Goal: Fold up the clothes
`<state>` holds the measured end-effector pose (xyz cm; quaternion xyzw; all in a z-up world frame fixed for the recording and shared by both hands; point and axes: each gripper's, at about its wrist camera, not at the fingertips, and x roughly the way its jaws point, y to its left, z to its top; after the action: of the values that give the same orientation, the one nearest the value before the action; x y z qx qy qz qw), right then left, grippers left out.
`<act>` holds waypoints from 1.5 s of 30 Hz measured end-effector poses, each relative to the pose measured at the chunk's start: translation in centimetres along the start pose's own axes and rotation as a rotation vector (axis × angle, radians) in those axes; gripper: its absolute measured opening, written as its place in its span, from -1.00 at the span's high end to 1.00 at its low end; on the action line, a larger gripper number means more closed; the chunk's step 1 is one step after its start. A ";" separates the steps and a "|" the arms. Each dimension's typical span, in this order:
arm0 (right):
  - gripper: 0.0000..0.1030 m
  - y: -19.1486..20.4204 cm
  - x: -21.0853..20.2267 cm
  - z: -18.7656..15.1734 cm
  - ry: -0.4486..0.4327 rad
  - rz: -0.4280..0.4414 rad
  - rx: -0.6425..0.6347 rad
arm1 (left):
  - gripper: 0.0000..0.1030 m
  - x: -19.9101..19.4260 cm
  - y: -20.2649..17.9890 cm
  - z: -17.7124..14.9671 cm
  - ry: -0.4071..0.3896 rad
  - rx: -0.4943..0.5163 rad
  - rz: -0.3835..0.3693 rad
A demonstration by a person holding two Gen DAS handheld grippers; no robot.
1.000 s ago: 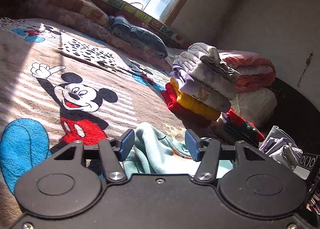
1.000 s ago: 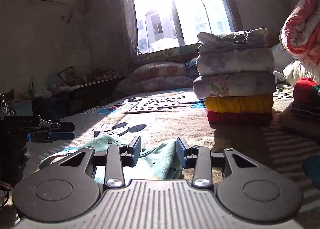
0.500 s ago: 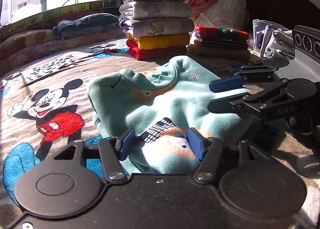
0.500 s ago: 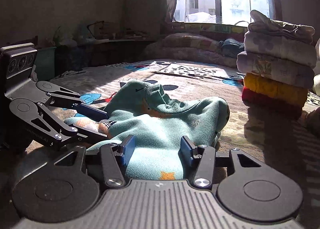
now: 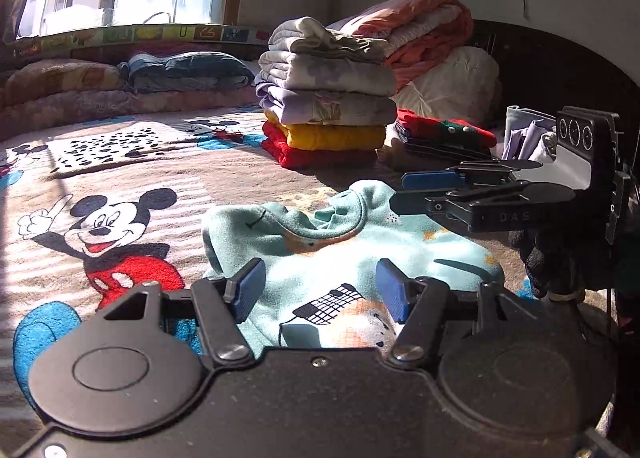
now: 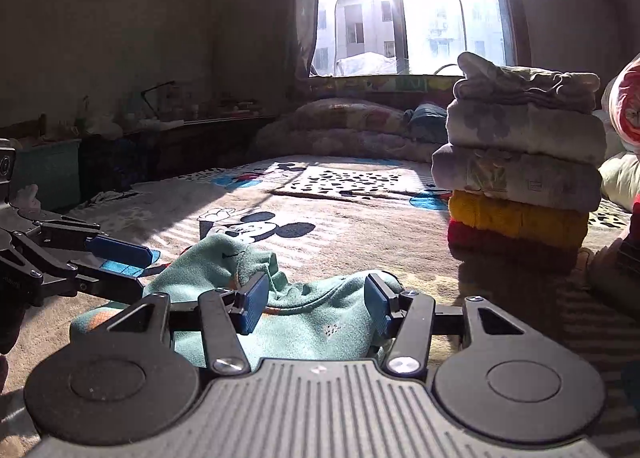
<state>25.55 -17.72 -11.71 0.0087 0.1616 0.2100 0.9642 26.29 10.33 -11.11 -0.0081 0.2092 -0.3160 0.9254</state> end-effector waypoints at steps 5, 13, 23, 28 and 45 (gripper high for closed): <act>0.17 -2.7 1.5 -0.5 0.050 0.020 0.180 | -0.17 2.1 4.0 0.5 -0.034 -0.333 0.032; 0.79 -7.7 3.8 -2.4 0.092 0.163 0.553 | 0.77 4.7 7.0 -0.9 -0.008 -0.627 -0.015; 0.88 -12.1 5.4 -7.4 0.133 0.309 1.070 | 0.81 4.9 9.3 -3.9 -0.024 -0.945 -0.126; 0.75 -9.9 3.8 -4.3 0.117 0.204 0.838 | 0.81 4.1 8.3 -2.4 -0.026 -0.825 -0.065; 0.68 -4.6 5.6 -1.9 0.140 0.048 0.221 | 0.68 7.0 1.1 -0.4 0.090 -0.056 0.151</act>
<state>31.60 -19.68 -15.65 0.1041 0.2503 0.2138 0.9385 31.75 7.14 -14.32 -0.0040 0.2592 -0.2395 0.9356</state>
